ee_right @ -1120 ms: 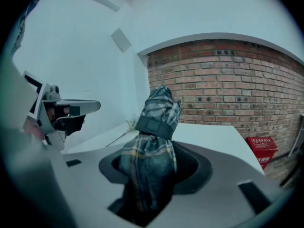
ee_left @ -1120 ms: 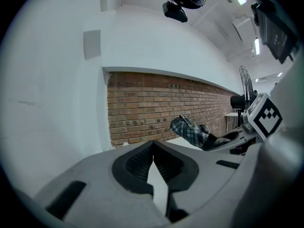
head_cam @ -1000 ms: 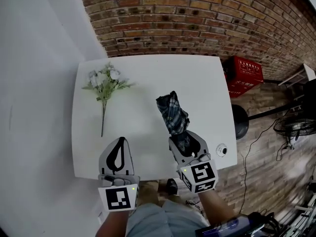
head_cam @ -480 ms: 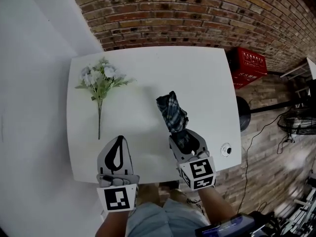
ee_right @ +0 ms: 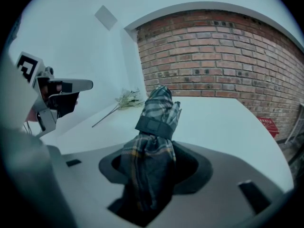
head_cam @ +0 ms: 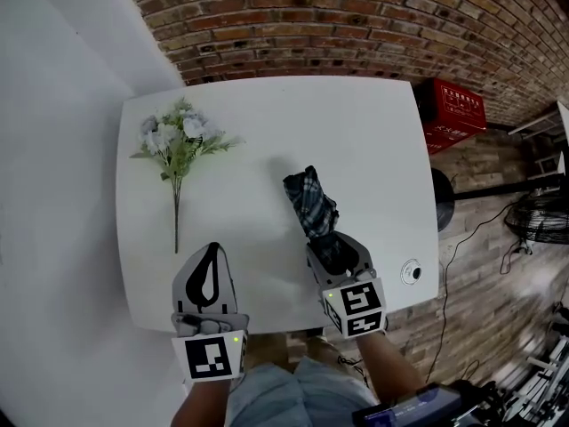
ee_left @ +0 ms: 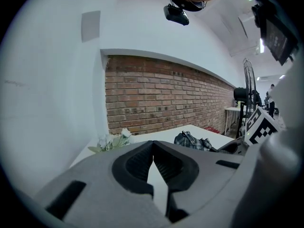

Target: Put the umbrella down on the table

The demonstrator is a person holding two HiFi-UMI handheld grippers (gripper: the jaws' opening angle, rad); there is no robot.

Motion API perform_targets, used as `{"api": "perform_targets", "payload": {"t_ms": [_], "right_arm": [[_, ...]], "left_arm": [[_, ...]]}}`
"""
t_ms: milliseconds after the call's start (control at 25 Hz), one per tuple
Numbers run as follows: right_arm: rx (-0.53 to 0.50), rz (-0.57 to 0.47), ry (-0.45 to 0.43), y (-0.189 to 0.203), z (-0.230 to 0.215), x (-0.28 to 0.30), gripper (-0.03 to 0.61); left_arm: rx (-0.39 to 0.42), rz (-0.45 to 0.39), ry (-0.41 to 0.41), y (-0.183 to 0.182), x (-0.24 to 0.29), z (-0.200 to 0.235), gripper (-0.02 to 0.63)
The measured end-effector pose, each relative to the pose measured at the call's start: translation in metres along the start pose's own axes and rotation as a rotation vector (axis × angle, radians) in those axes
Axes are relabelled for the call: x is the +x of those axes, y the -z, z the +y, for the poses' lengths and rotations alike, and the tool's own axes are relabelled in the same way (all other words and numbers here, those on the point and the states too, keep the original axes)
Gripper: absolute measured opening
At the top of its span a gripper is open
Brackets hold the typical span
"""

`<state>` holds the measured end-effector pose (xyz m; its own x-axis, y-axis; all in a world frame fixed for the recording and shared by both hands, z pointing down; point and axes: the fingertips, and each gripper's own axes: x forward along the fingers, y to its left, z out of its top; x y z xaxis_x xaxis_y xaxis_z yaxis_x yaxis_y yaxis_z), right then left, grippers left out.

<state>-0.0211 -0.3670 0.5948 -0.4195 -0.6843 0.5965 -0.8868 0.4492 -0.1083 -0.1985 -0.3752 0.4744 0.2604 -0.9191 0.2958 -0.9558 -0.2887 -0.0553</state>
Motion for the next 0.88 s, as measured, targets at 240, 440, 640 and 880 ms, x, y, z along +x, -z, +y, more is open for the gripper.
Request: {"api": "perform_targets", "payload": {"t_ms": [240,440,640,880], "right_arm": [[0.004,0.035,-0.001,0.01,-0.006,0.005,0.201],[0.009,0.061,0.0,0.019,-0.01,0.01,0.202],[0.027,0.093,-0.004,0.025,-0.012,0.013,0.206],[0.06,0.172,-0.022,0.031,-0.013,0.019,0.21]], "left_arm": [[0.011,0.002,0.0,0.0,0.007,0.001,0.009],[-0.008,0.023,0.003,0.006,0.011,-0.002,0.009],[0.005,0.0,0.002,0.004,0.012,-0.002,0.009],[-0.014,0.03,0.0,0.006,0.009,-0.002,0.009]]}}
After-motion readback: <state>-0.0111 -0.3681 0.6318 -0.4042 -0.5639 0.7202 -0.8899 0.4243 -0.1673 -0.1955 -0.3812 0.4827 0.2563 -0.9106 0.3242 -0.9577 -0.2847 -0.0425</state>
